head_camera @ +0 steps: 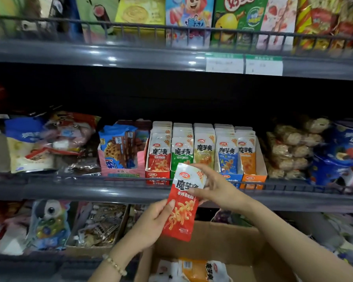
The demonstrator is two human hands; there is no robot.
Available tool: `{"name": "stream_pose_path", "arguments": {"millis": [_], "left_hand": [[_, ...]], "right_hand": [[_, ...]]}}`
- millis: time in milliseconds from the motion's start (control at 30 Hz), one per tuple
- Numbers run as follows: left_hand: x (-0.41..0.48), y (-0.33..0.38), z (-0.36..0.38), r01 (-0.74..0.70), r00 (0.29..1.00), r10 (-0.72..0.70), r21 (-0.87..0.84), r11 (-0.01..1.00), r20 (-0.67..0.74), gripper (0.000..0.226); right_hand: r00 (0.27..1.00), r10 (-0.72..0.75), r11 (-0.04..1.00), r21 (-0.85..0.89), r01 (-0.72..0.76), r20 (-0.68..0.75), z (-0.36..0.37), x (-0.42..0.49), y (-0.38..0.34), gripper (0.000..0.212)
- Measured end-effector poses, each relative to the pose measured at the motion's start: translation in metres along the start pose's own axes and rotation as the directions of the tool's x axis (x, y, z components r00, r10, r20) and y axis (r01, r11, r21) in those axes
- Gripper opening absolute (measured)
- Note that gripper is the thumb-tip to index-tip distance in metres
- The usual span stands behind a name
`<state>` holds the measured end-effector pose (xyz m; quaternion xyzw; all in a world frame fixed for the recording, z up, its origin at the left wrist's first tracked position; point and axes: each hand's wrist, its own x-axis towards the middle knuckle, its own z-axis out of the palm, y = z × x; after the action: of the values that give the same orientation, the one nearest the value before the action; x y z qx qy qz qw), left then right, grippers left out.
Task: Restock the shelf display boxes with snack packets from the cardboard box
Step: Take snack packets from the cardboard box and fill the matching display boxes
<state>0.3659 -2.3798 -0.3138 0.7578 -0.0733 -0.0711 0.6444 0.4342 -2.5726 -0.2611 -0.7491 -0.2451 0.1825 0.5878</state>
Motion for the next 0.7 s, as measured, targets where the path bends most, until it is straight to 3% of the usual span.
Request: {"name": "stream_pose_path", "arguments": {"millis": [67, 133, 200, 267, 400, 533, 600, 700], "left_hand": [[0.007, 0.002, -0.013, -0.021, 0.999, 0.024, 0.055, 0.998, -0.043, 0.032], [0.02, 0.002, -0.034, -0.07, 0.98, 0.128, 0.337, 0.939, -0.152, 0.032], [0.034, 0.002, -0.057, -0.082, 0.932, 0.288, 0.644, 0.761, -0.222, 0.035], [0.047, 0.0, -0.075, -0.091, 0.9, 0.383, 0.77, 0.631, -0.208, 0.035], [0.069, -0.001, -0.086, -0.14, 0.899, 0.419, 0.822, 0.552, -0.128, 0.037], [0.086, -0.005, -0.092, -0.157, 0.899, 0.416, 0.789, 0.594, -0.135, 0.024], [0.091, -0.008, -0.094, -0.164, 0.893, 0.421, 0.761, 0.628, -0.155, 0.022], [0.094, -0.013, -0.094, -0.173, 0.894, 0.433, 0.799, 0.576, -0.118, 0.026]], "right_hand": [[0.998, -0.043, 0.999, -0.034, 0.041, -0.041, -0.002, 0.011, -0.007, 0.054], [0.983, -0.126, 0.99, -0.08, 0.116, -0.136, -0.008, 0.025, -0.018, 0.053], [0.944, -0.212, 0.973, -0.148, 0.18, -0.251, -0.016, 0.041, -0.03, 0.05], [0.889, -0.282, 0.953, -0.208, 0.218, -0.36, -0.022, 0.06, -0.042, 0.049], [0.835, -0.351, 0.936, -0.175, 0.305, -0.424, -0.02, 0.109, -0.057, 0.048], [0.909, -0.309, 0.889, -0.424, 0.173, -0.278, -0.011, 0.157, -0.044, 0.049], [0.953, -0.242, 0.795, -0.601, 0.086, -0.184, -0.007, 0.17, -0.035, 0.054], [0.984, -0.16, 0.59, -0.806, 0.031, -0.079, 0.0, 0.174, -0.023, 0.061]]}}
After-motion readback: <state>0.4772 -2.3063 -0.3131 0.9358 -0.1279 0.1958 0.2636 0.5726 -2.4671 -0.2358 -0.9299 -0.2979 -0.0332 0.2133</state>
